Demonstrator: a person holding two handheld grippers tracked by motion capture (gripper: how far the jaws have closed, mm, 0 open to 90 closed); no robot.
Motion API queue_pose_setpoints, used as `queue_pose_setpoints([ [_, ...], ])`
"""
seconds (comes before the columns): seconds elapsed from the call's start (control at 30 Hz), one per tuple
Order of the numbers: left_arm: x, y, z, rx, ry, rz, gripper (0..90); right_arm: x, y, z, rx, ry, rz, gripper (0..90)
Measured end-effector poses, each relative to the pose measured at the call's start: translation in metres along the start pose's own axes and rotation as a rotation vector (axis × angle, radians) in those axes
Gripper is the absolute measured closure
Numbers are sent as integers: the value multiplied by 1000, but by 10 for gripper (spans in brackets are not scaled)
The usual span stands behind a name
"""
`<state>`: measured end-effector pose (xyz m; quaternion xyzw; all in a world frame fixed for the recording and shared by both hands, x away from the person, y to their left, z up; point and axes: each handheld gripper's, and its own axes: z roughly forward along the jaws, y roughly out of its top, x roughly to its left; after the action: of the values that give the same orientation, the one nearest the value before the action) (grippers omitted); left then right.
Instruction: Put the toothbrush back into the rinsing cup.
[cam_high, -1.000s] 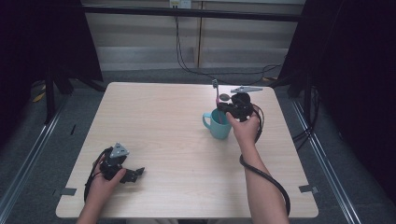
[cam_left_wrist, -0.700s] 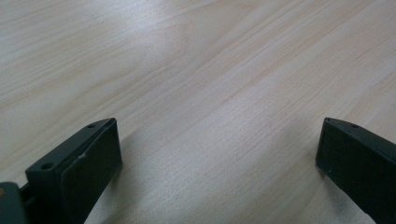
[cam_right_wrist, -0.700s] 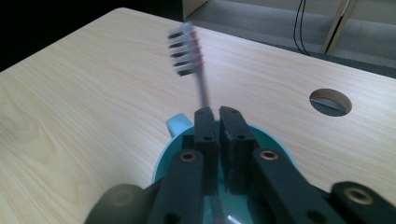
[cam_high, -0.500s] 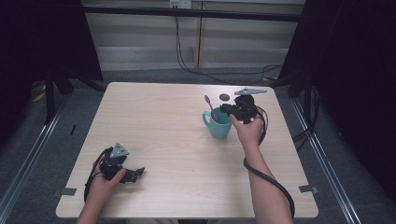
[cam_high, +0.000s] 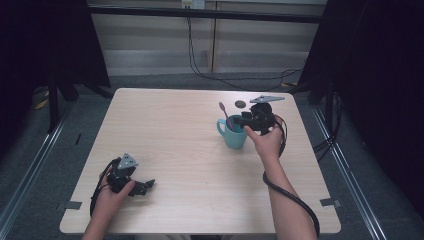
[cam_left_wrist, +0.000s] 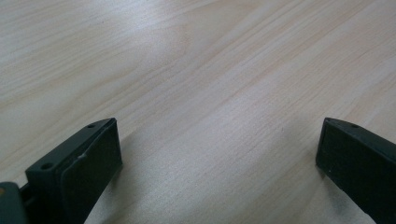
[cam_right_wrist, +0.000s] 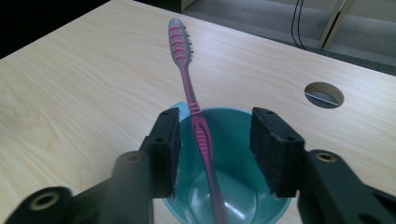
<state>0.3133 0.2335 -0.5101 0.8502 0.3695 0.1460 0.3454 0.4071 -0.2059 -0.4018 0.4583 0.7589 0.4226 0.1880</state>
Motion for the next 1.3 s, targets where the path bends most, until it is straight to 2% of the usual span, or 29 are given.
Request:
queue_pose_setpoints([
  [0.13, 0, 0, 0, 0, -2, -1, 0, 2, 0, 1, 11, 8, 3, 388],
  [0.27, 0, 0, 0, 0, -2, -1, 0, 4, -1, 1, 25, 8, -17, 317],
  [0.5, 0, 0, 0, 0, -3, -1, 0, 8, 1, -2, 37, 33, -46, 252],
  [0.63, 0, 0, 0, 0, 0, 0, 0, 11, -1, -3, 41, 44, -39, 199],
  [0.9, 0, 0, 0, -1, 1, 0, 0, 17, -6, -13, 58, 62, -66, 169],
  [1.07, 0, 0, 0, -4, 2, -5, 0, 18, -10, -20, 48, 86, -51, 154],
  [1.3, -1, 0, 0, -3, 1, -9, 0, 23, -18, -26, 92, 83, -106, 144],
])
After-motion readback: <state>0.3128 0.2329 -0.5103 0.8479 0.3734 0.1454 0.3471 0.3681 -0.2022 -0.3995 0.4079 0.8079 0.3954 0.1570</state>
